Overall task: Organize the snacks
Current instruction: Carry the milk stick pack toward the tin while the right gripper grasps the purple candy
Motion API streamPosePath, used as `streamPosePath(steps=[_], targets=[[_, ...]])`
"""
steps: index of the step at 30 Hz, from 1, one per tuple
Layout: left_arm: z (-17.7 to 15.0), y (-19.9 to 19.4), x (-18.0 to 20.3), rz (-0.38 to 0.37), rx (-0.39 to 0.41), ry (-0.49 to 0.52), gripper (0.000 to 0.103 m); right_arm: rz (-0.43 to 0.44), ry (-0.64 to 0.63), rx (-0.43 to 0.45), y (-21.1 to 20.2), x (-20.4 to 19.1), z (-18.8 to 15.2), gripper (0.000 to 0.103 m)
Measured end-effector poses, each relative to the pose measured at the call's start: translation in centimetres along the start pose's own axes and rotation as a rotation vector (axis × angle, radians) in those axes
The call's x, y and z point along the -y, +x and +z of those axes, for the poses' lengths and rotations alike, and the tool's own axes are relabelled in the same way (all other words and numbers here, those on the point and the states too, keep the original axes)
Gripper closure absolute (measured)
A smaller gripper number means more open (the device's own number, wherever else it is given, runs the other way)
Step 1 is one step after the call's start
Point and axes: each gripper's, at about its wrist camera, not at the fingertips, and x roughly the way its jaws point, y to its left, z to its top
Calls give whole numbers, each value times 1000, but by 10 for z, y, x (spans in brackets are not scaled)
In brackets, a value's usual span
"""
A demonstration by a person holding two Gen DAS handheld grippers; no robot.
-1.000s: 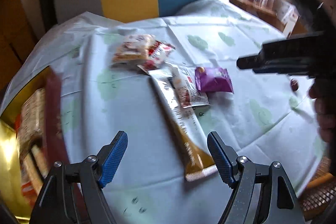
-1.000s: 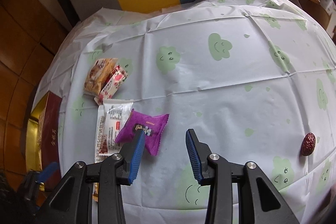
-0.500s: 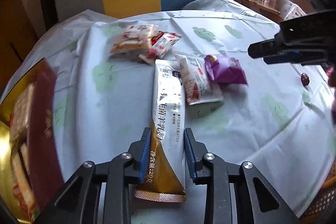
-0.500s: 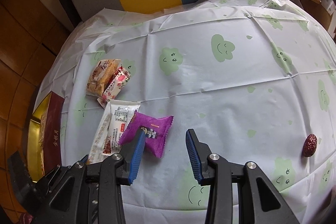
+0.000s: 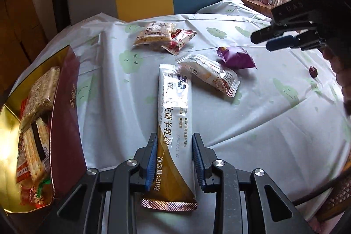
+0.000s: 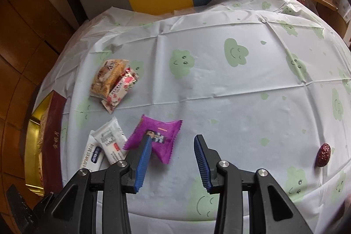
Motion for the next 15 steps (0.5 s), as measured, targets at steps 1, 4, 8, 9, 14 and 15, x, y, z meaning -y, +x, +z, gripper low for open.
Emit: streamPosePath(steps=[1, 4, 8, 9, 14, 15], targets=[[-1, -1, 0, 2, 8, 4, 72, 7, -3, 1, 0, -1, 0, 62], [-2, -1, -2, -8, 13, -9, 72, 33, -16, 10, -1, -6, 0, 62], [-3, -1, -6, -30, 24, -25, 72, 85, -46, 17, -4, -15, -3, 62], [-4, -1, -6, -31, 28, -26, 72, 99, -54, 8, -3, -19, -3, 62], [-6, -2, -6, -36, 48, -32, 72, 133, -118, -40, 5, -47, 8, 62], [-6, -2, -6, -39, 51, -34, 72, 131, -136, -43, 8, -55, 12, 62]])
